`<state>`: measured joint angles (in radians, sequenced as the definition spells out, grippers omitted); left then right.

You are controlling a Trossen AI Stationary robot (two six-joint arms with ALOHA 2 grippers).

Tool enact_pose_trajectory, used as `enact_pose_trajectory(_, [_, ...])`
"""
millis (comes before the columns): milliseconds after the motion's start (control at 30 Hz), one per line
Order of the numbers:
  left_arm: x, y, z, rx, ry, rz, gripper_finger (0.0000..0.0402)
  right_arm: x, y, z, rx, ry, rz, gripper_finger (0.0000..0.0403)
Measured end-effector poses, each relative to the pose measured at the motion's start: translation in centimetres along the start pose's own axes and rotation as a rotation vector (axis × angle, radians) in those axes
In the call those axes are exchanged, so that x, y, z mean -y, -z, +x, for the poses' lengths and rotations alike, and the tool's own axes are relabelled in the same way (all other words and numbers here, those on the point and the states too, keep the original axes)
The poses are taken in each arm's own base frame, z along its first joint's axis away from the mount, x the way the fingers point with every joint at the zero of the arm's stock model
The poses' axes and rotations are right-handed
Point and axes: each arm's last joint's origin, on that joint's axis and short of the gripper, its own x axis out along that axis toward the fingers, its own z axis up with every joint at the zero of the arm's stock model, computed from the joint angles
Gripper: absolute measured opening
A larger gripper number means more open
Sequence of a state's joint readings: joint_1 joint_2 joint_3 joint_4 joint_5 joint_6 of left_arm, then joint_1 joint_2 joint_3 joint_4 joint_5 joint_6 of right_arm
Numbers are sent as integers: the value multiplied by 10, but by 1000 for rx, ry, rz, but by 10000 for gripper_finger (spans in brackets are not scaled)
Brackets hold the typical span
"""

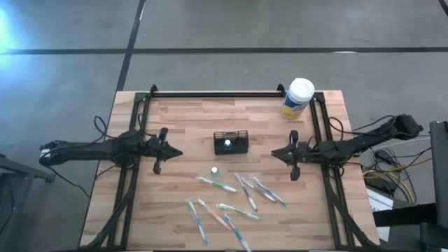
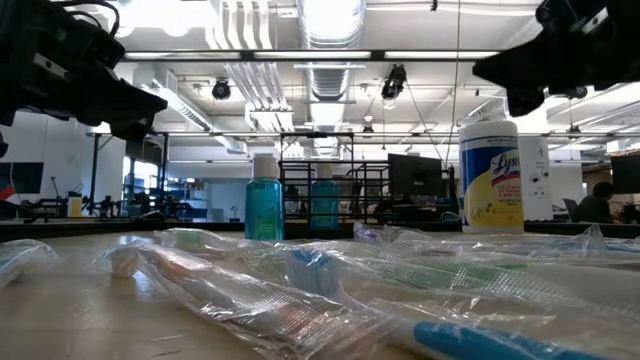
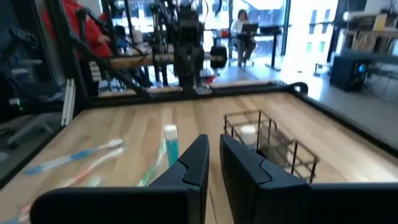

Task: Pick & Place toothbrushing station
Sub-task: Put the blue mouthwash bottle into the black organizer

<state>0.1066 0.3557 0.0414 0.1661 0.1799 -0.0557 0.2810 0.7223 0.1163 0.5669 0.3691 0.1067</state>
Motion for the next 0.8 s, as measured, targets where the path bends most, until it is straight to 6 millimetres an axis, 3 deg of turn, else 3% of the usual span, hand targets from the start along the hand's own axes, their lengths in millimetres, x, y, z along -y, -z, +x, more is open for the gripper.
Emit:
enact_pose_trajectory(167, [0, -1, 0, 5, -1, 7, 19, -3, 4, 8, -59, 5, -48, 38])
enact_pose_trajectory(300, [-1, -1, 0, 7, -31, 4, 18, -11, -7, 24, -88, -5, -63, 38])
enact_pose_trajectory(500, [-1, 0, 0, -6, -39, -28, 14, -32, -38, 68, -230, -45, -141, 38])
enact_pose_trajectory(800, [-1, 3, 0, -31, -42, -67, 12, -48, -93, 139, -502, -8, -174, 43])
